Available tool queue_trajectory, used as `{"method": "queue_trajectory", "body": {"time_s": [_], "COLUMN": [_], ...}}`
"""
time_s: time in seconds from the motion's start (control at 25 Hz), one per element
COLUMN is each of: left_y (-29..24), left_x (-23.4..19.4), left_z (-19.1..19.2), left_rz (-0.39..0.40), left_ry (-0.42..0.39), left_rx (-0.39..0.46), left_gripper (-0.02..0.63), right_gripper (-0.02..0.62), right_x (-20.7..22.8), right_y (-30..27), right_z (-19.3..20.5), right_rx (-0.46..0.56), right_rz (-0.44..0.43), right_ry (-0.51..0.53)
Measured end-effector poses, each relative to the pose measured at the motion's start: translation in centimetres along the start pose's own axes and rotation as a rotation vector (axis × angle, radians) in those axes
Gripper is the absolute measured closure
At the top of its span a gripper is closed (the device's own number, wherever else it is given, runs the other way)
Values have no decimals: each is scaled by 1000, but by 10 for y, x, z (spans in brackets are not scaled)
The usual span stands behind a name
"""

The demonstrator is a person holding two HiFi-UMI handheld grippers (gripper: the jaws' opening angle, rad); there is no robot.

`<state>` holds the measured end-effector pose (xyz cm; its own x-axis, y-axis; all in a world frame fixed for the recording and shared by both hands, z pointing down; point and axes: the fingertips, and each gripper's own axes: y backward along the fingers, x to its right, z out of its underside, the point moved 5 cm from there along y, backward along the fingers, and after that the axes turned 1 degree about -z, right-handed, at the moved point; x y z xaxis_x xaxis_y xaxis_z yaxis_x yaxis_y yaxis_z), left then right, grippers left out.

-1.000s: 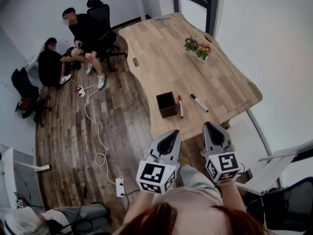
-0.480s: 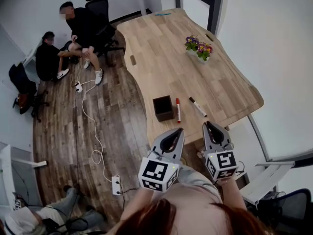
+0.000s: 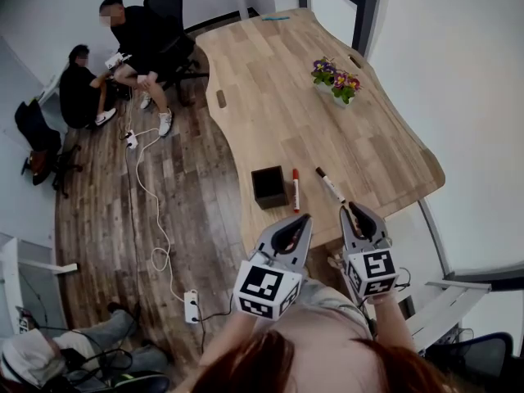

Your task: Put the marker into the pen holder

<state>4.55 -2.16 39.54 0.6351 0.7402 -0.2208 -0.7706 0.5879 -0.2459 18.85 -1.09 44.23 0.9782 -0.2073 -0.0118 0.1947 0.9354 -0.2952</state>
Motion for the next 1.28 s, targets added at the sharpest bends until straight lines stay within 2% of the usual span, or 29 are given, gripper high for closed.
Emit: {"method": "queue_trajectory", "body": {"time_s": [0.6, 1.28], "left_y": [-46, -75], "left_x": [-7, -23], "left_z": [6, 23], "left_rz": [-16, -38], "left_ry": [-2, 12], "left_rx": [-28, -64], "left_gripper": [606, 604], "right_gripper": [529, 518], "right_x": [33, 52], "right_y": [-39, -77], "right_z": [37, 84], "right_rx": [-114, -237], "right_rz": [-61, -115], "right_ry": [27, 47]}}
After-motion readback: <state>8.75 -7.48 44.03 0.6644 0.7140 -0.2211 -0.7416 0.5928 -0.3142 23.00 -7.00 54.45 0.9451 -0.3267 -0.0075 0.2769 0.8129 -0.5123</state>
